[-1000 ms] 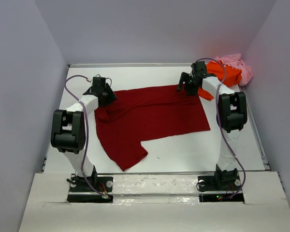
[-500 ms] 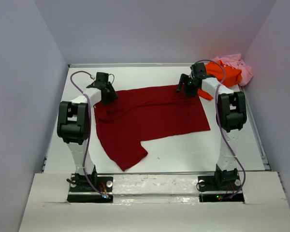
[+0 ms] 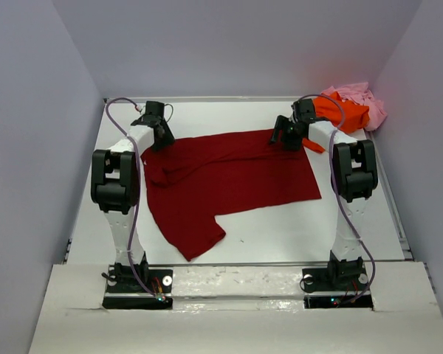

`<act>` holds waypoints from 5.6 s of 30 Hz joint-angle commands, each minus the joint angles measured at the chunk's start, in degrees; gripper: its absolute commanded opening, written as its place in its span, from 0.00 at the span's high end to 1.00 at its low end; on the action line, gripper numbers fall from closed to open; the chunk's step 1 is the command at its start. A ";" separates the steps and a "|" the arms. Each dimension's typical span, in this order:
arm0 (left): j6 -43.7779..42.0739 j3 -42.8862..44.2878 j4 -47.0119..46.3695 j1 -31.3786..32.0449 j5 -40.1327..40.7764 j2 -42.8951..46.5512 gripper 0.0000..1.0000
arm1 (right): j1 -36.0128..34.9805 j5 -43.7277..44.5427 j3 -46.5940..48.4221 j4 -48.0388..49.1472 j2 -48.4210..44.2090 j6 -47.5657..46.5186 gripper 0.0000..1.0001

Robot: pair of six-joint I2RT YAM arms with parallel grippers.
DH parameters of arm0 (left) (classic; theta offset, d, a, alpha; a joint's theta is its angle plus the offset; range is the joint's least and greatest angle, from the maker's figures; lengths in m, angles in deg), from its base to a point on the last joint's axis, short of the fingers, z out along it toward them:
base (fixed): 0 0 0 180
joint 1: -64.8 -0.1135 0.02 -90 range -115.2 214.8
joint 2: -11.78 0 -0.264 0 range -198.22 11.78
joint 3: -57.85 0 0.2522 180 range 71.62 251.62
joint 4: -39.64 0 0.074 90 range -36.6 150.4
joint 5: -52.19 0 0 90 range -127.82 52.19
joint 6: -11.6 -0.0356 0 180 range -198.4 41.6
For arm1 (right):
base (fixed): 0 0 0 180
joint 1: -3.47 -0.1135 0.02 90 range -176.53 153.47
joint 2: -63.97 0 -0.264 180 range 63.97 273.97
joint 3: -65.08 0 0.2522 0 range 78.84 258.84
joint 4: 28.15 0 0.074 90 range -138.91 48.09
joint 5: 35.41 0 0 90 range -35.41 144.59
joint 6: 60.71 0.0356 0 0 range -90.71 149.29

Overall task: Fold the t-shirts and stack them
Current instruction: Fold the flattened tshirt in 1/3 of the way, then grap the side of the flattened tshirt closest away from the robot with both arms

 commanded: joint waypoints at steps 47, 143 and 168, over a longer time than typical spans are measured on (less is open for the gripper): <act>-5.32 13.45 7.07 -0.59 13.77 -11.23 0.49 | -1.66 -0.22 4.30 -0.07 4.12 1.54 0.28; -4.97 23.03 11.81 -7.88 5.95 -1.77 0.29 | -10.70 1.97 -25.72 3.97 -29.35 -0.48 0.24; -5.76 -27.06 -2.69 7.32 1.38 47.21 0.28 | -11.86 23.60 -38.40 -0.07 -32.36 8.22 0.27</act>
